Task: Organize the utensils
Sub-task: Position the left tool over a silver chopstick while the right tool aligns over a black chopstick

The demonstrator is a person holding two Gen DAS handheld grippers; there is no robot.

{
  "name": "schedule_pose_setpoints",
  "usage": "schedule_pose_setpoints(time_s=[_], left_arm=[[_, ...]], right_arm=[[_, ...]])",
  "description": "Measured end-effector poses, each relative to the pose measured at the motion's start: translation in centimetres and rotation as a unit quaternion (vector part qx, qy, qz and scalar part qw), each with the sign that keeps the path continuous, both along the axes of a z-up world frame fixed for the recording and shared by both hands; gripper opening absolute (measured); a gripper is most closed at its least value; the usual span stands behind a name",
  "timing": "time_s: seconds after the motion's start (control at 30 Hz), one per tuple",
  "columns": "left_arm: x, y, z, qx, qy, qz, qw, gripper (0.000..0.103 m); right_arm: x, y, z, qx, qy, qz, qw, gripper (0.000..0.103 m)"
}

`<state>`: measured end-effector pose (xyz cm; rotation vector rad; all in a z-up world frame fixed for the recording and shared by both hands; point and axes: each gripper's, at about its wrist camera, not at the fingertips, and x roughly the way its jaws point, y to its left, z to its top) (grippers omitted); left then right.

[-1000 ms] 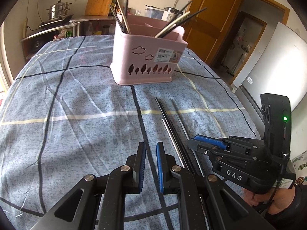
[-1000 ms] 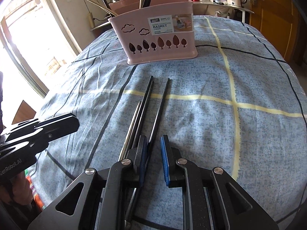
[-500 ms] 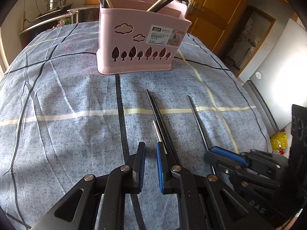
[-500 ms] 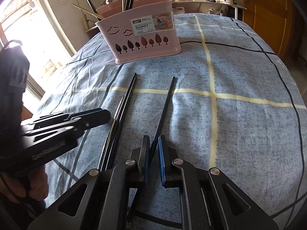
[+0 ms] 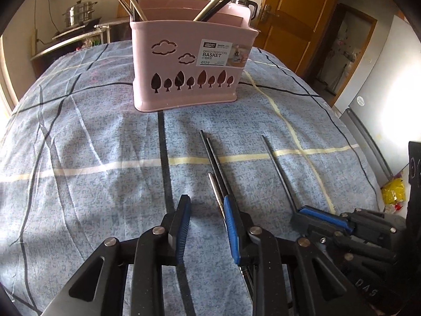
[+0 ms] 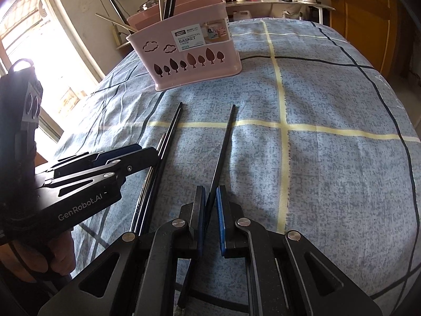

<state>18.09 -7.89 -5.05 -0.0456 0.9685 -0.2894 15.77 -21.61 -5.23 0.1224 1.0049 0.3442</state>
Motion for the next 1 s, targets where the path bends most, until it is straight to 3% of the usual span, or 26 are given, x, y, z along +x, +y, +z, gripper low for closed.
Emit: schedule_pose_setpoints(time_s=[0.33, 0.53, 0.6, 0.77, 1.0], left_arm=[[-1.2, 0.1, 0.0, 0.043, -0.008, 0.003, 0.9991, 0.029], [-0.4, 1.8, 0.3, -0.020, 0.023, 0.025, 0.9992, 0.029], [-0.4, 1.6, 0.3, -0.017, 0.019, 0.025, 0.9994, 0.030], [-0.8, -0.1, 0.2, 0.015, -0.004, 0.011, 0.9998, 0.045], [-0.7, 0.0, 0.2, 0.021, -0.011, 0.016, 0.9996, 0.047]], right_arm=[[-0.1, 0.1, 0.1, 0.000, -0.002, -0.003, 1.000, 0.008], [-0.1, 0.0, 0.1, 0.000, -0.001, -0.004, 1.000, 0.008], [-0.1, 0.0, 0.1, 0.000, -0.001, -0.004, 1.000, 0.008], [-0.2, -0.1, 0.1, -0.001, -0.002, -0.004, 1.000, 0.008], [-0.1, 0.0, 0.1, -0.001, -0.002, -0.004, 1.000, 0.008]])
